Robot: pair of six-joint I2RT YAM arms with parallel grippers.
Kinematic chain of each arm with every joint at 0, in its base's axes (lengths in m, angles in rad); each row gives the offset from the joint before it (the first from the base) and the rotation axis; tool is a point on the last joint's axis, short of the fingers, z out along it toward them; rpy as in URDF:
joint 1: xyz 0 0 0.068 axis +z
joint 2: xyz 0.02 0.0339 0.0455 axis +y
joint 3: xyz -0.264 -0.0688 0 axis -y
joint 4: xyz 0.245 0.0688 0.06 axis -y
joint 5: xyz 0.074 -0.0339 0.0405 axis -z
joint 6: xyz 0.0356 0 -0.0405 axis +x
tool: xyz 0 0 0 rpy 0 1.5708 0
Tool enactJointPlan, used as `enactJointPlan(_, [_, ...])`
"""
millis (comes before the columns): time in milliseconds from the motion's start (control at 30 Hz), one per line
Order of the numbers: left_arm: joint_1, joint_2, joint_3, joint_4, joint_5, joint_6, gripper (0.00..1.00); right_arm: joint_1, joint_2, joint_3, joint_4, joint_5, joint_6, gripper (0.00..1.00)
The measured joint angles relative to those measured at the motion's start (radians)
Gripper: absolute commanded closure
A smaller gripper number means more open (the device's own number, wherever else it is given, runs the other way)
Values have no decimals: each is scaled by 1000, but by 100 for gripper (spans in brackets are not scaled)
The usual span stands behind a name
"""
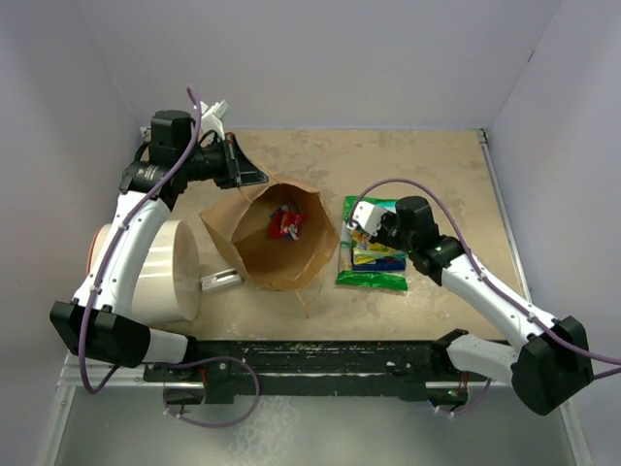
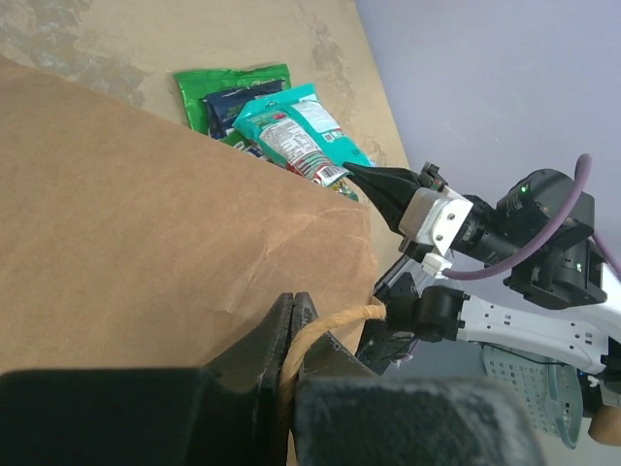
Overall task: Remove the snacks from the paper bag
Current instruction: Place the snack at the center of the board.
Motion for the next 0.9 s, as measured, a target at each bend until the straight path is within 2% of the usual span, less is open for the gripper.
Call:
enactJointPlan(367, [0, 4, 0, 8, 14, -2, 100, 0, -13, -72, -66, -122, -93, 100])
enactJointPlan(467, [0, 4, 0, 10, 14, -2, 100, 0, -47, -125, -58, -143, -107, 92])
enactJointPlan(567, [0, 4, 0, 15, 14, -2, 100, 1, -81, -178, -34, -146, -118, 91])
enactJointPlan(700, [0, 4, -1, 19, 14, -3, 100, 5, -48, -187, -2, -146, -123, 85])
enactJointPlan(900, [0, 4, -3, 27, 13, -5, 100, 31, 1, -176, 5, -156, -131, 64])
